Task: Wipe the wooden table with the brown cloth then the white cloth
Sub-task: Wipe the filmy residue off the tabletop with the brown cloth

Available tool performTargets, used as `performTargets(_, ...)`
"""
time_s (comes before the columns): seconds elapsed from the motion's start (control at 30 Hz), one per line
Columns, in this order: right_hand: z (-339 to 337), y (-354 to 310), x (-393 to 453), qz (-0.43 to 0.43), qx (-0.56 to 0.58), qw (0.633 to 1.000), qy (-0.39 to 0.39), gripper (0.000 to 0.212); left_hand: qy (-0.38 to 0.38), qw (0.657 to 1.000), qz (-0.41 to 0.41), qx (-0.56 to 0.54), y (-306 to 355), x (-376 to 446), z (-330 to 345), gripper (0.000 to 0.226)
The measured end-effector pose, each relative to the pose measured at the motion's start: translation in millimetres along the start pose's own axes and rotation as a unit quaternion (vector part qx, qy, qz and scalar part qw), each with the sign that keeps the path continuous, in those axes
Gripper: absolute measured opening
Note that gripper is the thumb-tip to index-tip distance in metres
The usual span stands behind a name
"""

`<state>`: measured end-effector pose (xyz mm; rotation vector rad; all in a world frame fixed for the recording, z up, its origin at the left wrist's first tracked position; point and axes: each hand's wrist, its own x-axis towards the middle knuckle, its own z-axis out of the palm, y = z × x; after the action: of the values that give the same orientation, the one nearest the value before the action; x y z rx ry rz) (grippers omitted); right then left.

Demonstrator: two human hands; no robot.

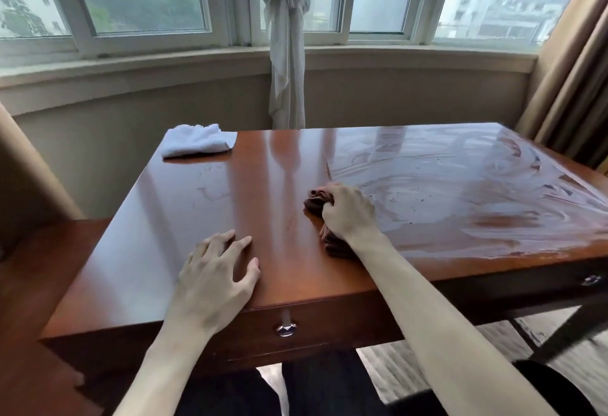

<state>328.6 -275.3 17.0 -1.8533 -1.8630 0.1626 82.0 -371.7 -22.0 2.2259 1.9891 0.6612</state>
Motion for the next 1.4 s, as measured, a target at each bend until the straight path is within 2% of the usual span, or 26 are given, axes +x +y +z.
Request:
performTargets(0.07,6,-15,-11,-0.025,-0.028,0.999,0.009,0.046,0.006,1.0,-0.005,-0.004,0,0,-2,0.052)
performTargets(0.17,4,-14,-59,-0.11,0.044,0.992,-0.029,0.05,0.007,1.0,-0.006,-0.004,3,-1,-2,0.05)
performTargets(0.27,0,5,-31,-0.08,0.068,0.994,-0.037,0.053,0.006,1.0,-0.002,-0.003,2,-1,-3,0.051)
performTargets(0.37,-1,1,2,0.007,0.006,1.0,-0.021,0.042,0.001,1.0,-0.001,-0.004,3,-2,-3,0.051)
performTargets(0.43,1,-8,-17,-0.029,-0.009,0.999,-0.02,0.046,0.009,1.0,-0.001,-0.009,3,-2,-4,0.05)
performTargets(0.53,-5,1,-63,-0.101,0.063,0.992,-0.05,0.052,0.009,1.0,-0.003,-0.012,3,-2,-2,0.052)
performTargets(0.6,-10,14,-49,-0.087,0.086,0.991,-0.054,0.053,0.01,1.0,-0.005,-0.013,3,-1,-3,0.053)
performTargets(0.73,-8,9,-10,0.002,0.02,1.0,-0.017,0.044,0.006,1.0,-0.008,-0.013,4,-3,-3,0.05)
performTargets(0.87,-6,7,-60,-0.073,0.026,0.997,-0.027,0.049,0.011,1.0,-0.01,-0.012,4,-1,-1,0.05)
performTargets(0.93,-14,15,-59,-0.075,0.058,0.994,-0.051,0.048,0.016,1.0,-0.011,-0.01,4,-1,-1,0.048)
performTargets(1.07,-8,22,3,-0.031,0.04,0.998,-0.024,0.049,0.014,1.0,-0.011,-0.009,5,-1,0,0.048)
performTargets(1.17,-3,20,-17,-0.055,0.015,0.998,-0.022,0.049,0.009,1.0,-0.014,-0.009,4,-1,0,0.048)
performTargets(1.23,-8,26,-46,-0.086,0.049,0.994,-0.043,0.049,0.004,1.0,-0.016,-0.009,5,-1,-1,0.049)
performTargets(1.3,-12,31,-38,-0.082,0.077,0.993,-0.042,0.05,0.0,1.0,-0.016,-0.007,6,1,-3,0.049)
performTargets(1.4,-7,23,13,-0.004,0.038,0.999,-0.023,0.042,-0.003,0.999,-0.05,-0.008,13,7,-8,0.046)
